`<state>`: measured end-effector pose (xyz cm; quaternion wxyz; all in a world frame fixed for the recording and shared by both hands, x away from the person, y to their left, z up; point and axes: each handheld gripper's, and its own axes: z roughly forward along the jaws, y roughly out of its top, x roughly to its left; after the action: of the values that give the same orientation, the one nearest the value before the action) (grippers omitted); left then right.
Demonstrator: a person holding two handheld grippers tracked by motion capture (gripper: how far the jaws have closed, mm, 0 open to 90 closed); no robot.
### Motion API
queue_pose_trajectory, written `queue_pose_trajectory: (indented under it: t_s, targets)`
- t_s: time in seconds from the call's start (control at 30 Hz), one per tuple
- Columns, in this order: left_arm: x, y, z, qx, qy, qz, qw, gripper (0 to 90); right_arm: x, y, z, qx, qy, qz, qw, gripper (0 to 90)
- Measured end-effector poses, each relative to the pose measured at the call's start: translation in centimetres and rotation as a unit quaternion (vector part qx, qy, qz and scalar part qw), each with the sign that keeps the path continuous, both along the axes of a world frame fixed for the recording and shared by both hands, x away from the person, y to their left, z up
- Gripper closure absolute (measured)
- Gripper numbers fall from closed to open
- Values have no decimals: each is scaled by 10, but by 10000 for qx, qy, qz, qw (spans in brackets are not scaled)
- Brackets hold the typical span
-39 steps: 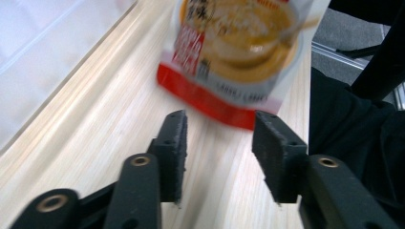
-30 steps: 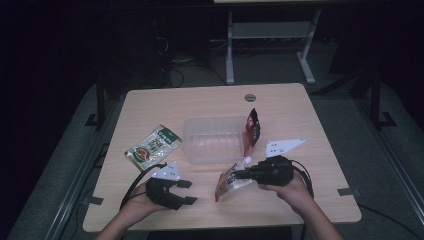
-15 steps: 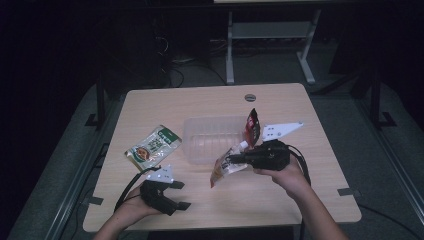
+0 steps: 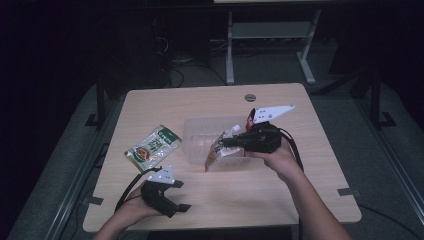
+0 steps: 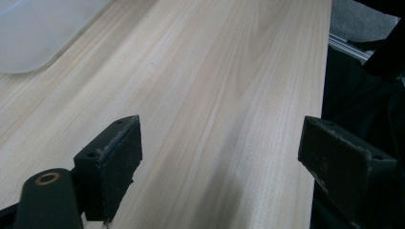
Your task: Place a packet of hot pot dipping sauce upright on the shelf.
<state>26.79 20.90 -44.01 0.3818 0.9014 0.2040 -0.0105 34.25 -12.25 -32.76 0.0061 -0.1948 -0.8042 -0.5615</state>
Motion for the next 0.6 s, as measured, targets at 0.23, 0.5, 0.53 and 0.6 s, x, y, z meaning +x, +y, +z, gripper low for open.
queue_pose_trajectory:
  t_s: [0.23,0.5,0.53,0.6]
  targets:
    - [0,-1,-1,-24,59,5,10000,132,16,10,8,-32,-53,-6,10000,896]
    - [0,-1,-2,4,88,-17,10000,132,33,23,10,-112,-26,-41,9999,896]
    - [0,-1,-2,-4,85,-18,10000,132,35,25,9,-130,-13,-39,9999,896]
    - [0,0,-2,-31,85,2,10000,133,39,28,8,-162,-13,-59,9999,896]
